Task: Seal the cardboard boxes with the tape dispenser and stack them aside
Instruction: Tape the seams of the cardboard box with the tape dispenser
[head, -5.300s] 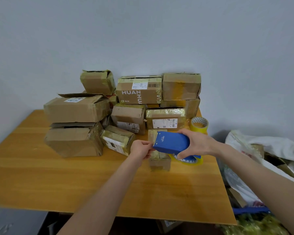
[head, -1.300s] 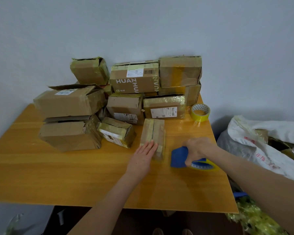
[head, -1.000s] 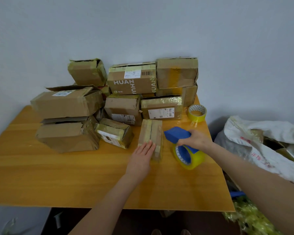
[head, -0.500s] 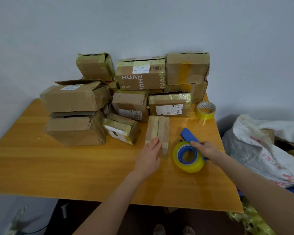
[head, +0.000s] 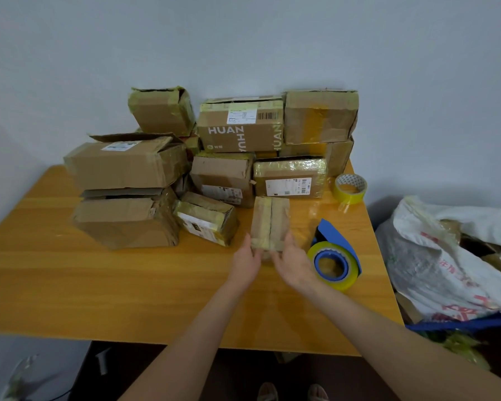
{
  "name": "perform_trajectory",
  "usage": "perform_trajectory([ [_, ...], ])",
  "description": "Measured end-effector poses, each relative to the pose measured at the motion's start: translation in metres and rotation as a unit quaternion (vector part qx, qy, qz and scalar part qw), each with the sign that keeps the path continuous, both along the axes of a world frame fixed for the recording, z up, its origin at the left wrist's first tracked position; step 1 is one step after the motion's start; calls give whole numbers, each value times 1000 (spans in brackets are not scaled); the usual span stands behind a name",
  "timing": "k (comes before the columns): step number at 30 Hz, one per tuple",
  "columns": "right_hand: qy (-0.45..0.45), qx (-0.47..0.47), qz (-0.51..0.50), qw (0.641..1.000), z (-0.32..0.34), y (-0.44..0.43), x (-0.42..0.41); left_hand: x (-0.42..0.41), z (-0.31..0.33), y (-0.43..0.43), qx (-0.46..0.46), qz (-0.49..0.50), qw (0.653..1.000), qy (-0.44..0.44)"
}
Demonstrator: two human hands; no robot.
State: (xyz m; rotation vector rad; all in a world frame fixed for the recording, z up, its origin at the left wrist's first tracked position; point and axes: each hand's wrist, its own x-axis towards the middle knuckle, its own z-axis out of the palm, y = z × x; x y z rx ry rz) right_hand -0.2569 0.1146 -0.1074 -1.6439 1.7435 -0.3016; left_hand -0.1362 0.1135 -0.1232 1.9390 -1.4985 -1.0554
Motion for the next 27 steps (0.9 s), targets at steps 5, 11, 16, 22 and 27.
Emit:
perform_trajectory([
  [5,-26,-36,21,999,-2,-9,-24,17,0,2,-33,-9,999,10],
  [11,-11,-68,26,997,-11,-11,-37,19,0,7,-77,30,996,23],
  [16,34,-70,30,997,-11,-18,-34,16,-1,0,-84,45,995,-20],
  [22,175,-115,124,970,-7,-23,-30,16,-6,-8,-83,8,990,-116],
  [27,222,-105,174,954,-5,-34,-26,19,-7,-19,-74,-86,985,-130],
])
